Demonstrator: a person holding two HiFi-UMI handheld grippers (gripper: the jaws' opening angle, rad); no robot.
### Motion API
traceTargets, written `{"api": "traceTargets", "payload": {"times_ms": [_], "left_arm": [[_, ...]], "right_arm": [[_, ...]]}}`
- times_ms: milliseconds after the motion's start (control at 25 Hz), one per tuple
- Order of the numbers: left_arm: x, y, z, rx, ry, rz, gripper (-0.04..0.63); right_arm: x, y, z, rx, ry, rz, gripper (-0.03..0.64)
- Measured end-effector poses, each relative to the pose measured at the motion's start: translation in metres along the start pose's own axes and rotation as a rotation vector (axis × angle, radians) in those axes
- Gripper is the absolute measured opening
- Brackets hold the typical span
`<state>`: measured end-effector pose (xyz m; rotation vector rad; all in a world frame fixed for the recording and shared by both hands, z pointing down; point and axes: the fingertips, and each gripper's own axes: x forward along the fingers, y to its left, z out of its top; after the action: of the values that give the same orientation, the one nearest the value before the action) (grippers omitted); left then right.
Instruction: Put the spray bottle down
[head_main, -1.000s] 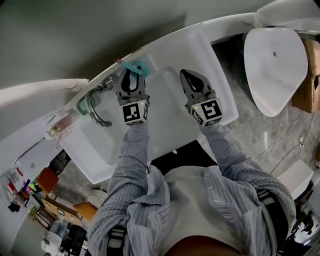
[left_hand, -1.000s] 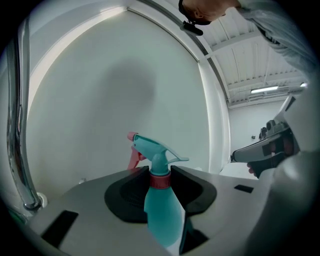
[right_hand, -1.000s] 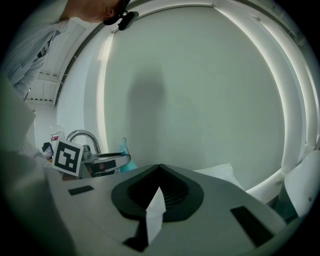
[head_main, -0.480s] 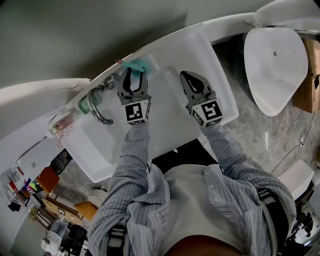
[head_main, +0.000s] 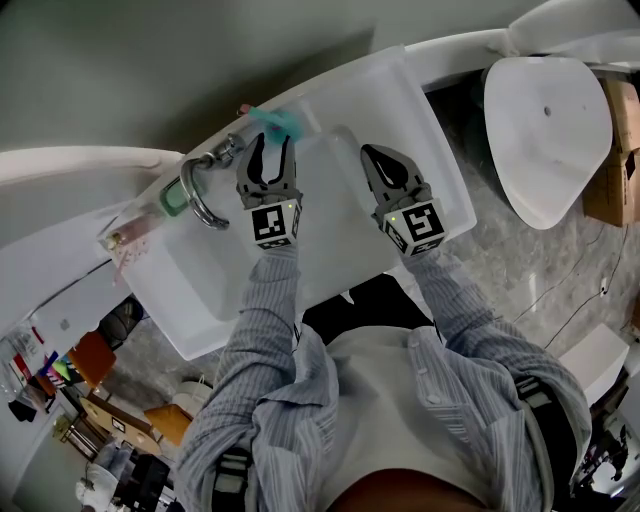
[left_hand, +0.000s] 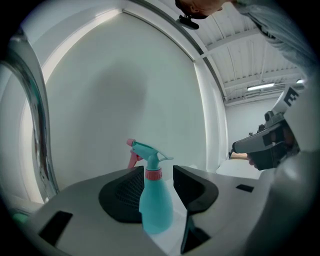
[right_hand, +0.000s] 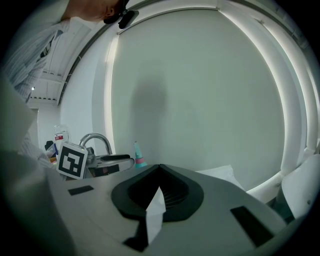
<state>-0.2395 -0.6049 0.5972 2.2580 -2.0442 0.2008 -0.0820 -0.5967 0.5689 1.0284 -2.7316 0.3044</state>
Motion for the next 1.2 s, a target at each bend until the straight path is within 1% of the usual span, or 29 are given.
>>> {"api": "traceTargets", "payload": {"times_ms": [200,360,680,840,1040,1200], "left_arm": [[-0.044,-0.002,0.016,0.002,-0.019,0.003,0.119],[-0.078,-0.008,0.027,0.010,-0.021,-0.032,0.063],[-0.149,-0.025,0.066,0.045,-0.050,-0.095,0.026],[-0.185,-0.031,0.077,0.066,-0.045,-0.119,0.014],[-0.218,-0.023,0.092,0.018,-0.051,-0.094,0.003],[-0.239,-0.012,0.108,0.012,-0.076,-0.066,0.002]], "right_arm": [[-0.025,0.023,0.009,-0.004,-0.021,-0.010,0.015],[-0.051,0.043,0.021,-0.005,-0.047,-0.024,0.015],[-0.108,0.078,0.046,-0.024,-0.090,-0.057,0.015],[-0.131,0.094,0.051,-0.028,-0.093,-0.058,0.015],[-0.148,0.107,0.056,-0.030,-0.097,-0.058,0.015],[-0.152,0.115,0.062,-0.030,-0.115,-0.053,0.015]]}}
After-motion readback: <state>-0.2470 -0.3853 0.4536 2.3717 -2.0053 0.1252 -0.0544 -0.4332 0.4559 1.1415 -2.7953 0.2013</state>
